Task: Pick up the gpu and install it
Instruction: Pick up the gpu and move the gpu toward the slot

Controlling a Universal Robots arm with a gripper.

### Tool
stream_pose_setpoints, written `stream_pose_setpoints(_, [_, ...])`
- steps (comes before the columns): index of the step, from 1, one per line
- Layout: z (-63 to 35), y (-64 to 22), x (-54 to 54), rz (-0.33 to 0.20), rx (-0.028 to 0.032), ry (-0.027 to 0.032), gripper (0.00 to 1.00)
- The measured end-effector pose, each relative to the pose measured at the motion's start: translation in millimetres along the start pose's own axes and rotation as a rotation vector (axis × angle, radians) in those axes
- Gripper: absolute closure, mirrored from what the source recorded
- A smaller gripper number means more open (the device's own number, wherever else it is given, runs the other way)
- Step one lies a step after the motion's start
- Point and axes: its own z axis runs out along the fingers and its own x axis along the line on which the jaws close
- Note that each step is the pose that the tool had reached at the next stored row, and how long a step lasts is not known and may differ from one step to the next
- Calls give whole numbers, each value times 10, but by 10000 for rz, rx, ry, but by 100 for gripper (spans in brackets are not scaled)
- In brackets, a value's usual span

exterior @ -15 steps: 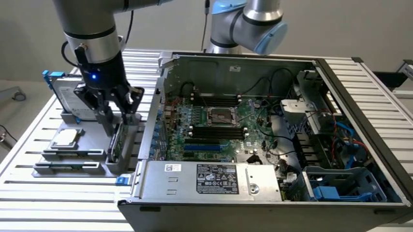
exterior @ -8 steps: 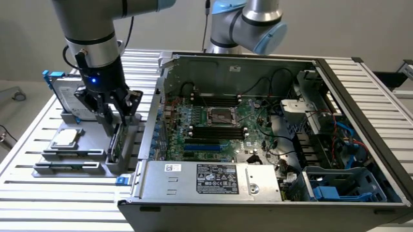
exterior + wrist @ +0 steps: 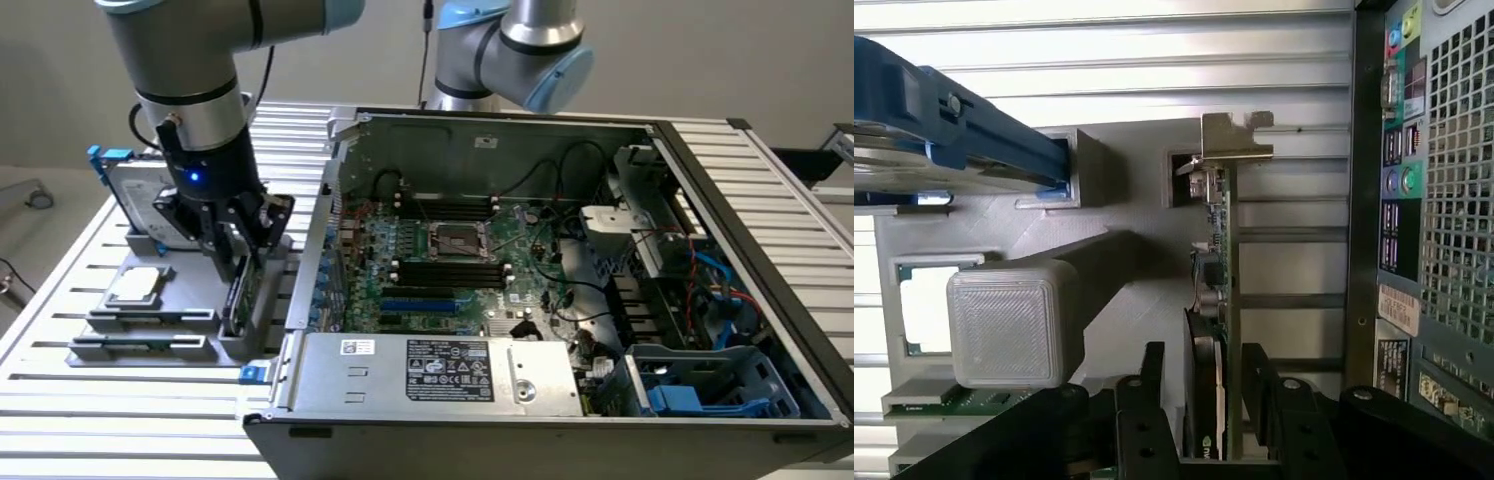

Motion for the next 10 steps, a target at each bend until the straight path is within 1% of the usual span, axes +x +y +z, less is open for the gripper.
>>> stream_pose_setpoints(2, [14, -22, -1, -87, 5, 0, 56])
stream_pose_setpoints(5, [51, -25, -2, -144, 7, -2, 56])
stream_pose_setpoints(10, [68, -27, -5, -153, 8, -1, 56])
